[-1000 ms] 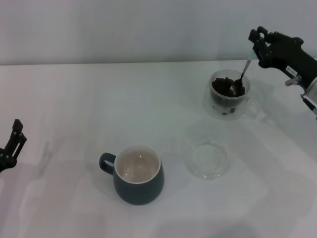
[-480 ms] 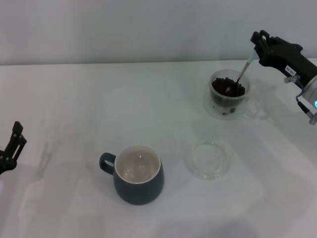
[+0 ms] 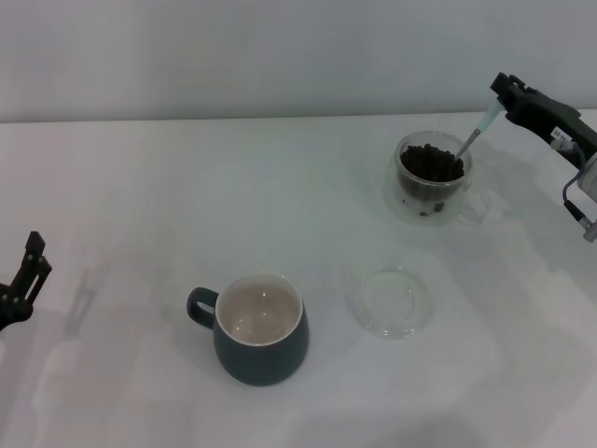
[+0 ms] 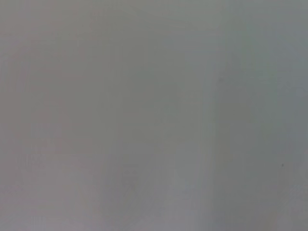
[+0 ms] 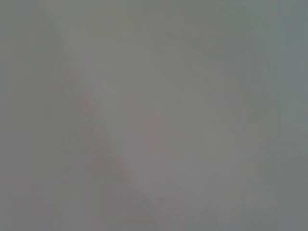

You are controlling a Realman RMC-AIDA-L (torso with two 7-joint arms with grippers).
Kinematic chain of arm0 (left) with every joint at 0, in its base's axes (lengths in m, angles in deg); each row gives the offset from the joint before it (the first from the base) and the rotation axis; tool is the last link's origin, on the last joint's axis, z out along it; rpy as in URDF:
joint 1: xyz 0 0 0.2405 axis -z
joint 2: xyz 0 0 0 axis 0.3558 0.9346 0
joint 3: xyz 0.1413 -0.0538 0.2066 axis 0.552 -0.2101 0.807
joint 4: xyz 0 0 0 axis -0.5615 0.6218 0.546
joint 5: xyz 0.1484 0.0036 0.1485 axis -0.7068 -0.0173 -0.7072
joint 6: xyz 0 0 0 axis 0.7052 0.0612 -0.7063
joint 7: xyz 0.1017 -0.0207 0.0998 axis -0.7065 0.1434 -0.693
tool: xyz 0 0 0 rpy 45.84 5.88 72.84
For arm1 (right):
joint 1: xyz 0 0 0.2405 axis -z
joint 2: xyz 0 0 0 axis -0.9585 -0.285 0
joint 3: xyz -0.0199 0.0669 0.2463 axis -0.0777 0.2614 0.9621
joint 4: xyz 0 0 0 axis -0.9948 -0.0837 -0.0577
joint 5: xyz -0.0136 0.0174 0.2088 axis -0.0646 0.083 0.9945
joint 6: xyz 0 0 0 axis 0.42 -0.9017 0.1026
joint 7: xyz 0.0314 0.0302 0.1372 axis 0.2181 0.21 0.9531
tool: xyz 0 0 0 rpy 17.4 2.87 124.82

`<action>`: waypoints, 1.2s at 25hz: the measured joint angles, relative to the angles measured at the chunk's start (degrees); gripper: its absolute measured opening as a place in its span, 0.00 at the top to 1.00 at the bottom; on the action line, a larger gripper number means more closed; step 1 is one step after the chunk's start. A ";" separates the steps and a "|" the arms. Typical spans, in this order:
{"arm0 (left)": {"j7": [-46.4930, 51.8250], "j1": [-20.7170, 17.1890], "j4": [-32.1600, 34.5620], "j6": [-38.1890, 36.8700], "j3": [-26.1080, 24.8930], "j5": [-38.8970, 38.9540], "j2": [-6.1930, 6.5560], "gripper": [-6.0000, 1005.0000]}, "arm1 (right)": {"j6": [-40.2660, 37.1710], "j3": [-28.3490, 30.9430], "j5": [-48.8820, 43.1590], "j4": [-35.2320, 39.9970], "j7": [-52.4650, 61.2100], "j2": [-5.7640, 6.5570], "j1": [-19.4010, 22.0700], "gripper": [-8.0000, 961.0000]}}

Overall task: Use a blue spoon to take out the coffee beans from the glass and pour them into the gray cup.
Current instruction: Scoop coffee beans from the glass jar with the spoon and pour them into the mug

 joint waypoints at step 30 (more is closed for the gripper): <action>-0.15 0.94 -3.16 0.68 0.00 0.02 0.07 0.17 | 7.29 0.02 4.96 -0.82 22.29 -0.05 -0.89 0.84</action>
